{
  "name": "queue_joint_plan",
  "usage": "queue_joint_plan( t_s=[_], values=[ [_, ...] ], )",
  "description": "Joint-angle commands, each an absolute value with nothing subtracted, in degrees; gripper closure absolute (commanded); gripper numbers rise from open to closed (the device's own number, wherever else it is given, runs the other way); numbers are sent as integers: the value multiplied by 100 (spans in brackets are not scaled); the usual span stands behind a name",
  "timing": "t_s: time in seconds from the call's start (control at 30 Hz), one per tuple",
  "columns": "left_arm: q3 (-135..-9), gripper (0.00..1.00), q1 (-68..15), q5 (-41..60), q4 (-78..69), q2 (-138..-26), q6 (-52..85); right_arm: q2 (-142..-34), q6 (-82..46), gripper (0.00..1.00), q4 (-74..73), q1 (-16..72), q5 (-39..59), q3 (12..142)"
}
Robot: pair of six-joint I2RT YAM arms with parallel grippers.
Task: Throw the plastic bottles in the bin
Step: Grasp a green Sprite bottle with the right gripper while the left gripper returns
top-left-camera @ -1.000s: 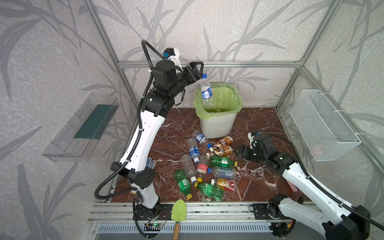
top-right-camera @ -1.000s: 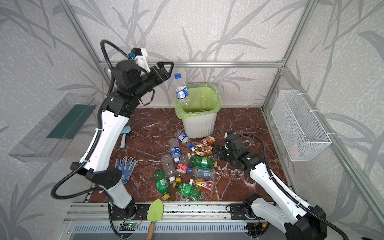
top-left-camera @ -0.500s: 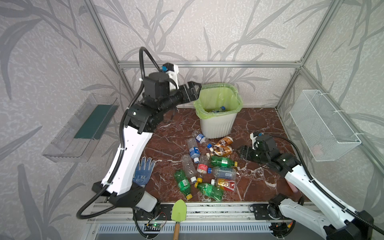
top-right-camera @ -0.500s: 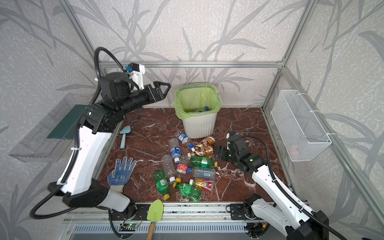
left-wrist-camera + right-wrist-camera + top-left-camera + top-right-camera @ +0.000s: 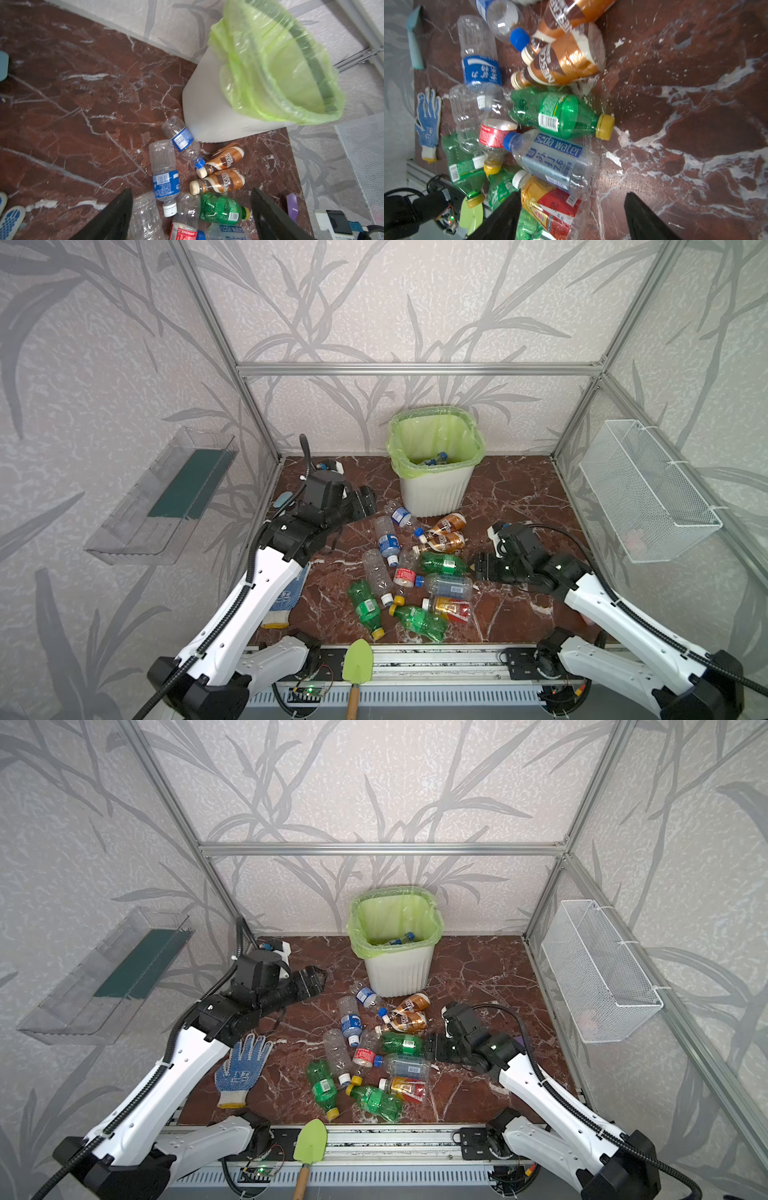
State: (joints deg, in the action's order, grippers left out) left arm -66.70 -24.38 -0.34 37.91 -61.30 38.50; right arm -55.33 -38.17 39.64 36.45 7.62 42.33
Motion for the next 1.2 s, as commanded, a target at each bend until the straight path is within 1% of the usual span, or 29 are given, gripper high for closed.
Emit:
queue_joint_plan(
  t_s=[0.0, 0.2, 0.33, 0.5, 0.7, 0.87, 1.0, 1.17],
  values=[
    [-6155, 13, -2400, -211, 3986, -5804, 4230, -5508, -3975, 21, 4328, 4079, 668, 4094],
    [-5316, 13, -2397, -426, 4426, -5150, 4675, -5684, -3994, 23, 4530, 5079, 630, 4100],
    [-4936, 14, -2385, -543, 4669, -4719, 5030, -5959, -3840, 24, 4575, 5751, 595, 4373],
    [-4541, 14, -2380, -576, 4876, -4181, 5427, -6680, -3320, 25, 4531, 6742, 408, 4905],
    [-4245, 14, -2329, -429, 5038, -3801, 5666, -7790, -2680, 25, 4660, 7621, 24, 5658],
    [-4180, 14, -2277, -352, 5052, -3631, 5569, -8679, -2293, 24, 4946, 7955, -288, 6242],
    [-4144, 14, -2134, -178, 5097, -3610, 5380, -9056, -2215, 21, 4904, 7974, -632, 6432],
    [-4118, 14, -1937, 9, 5116, -3672, 5163, -9502, -2111, 19, 4810, 7977, -768, 6647]
  ],
)
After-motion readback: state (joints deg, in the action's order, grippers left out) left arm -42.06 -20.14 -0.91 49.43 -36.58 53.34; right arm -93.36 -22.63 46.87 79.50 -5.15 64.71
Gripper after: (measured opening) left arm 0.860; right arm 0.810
